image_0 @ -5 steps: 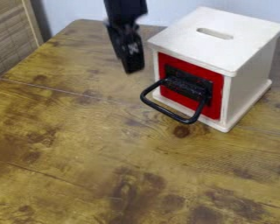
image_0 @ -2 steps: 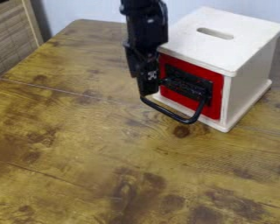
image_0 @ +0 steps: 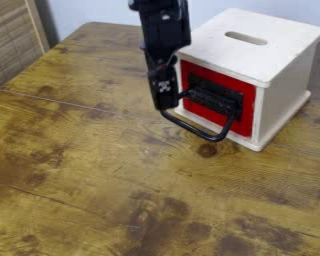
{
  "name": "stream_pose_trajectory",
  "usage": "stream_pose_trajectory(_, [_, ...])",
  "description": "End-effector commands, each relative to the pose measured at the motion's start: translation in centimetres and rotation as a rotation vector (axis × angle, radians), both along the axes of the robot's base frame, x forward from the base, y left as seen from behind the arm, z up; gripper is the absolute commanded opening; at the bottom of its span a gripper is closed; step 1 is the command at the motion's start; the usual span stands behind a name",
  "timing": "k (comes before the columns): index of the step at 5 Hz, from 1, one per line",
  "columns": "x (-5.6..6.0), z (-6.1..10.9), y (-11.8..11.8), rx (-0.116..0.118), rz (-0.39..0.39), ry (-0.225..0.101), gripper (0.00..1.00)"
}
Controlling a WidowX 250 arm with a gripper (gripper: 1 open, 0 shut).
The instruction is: Close the drawer
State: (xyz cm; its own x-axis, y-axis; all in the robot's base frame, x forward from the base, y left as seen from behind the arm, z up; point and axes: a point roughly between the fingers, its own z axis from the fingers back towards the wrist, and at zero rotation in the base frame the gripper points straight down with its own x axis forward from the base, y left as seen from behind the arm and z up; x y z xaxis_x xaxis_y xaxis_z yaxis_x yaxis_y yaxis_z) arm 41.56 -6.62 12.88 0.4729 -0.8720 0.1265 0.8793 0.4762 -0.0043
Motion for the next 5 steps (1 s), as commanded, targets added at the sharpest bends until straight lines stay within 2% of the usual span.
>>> stream_pose_trajectory(1, [-0.8, 5.5, 2.2, -0.010, 0.092, -0.098, 1.00])
stream_pose_trajectory(2, [-0.3, 5.6, 2.5, 0.023, 0.157, -0.092, 1.00])
stream_pose_trajectory(3, [0.8, 4.2, 2.8, 0.017, 0.246, -0.095, 1.00])
stream_pose_trajectory(4, [2.3, 3.8, 3.0, -0.001, 0.210, -0.087, 1.00])
stream_pose_trajectory(5, [3.3, 4.1, 3.2, -0.002, 0.170, -0.078, 1.00])
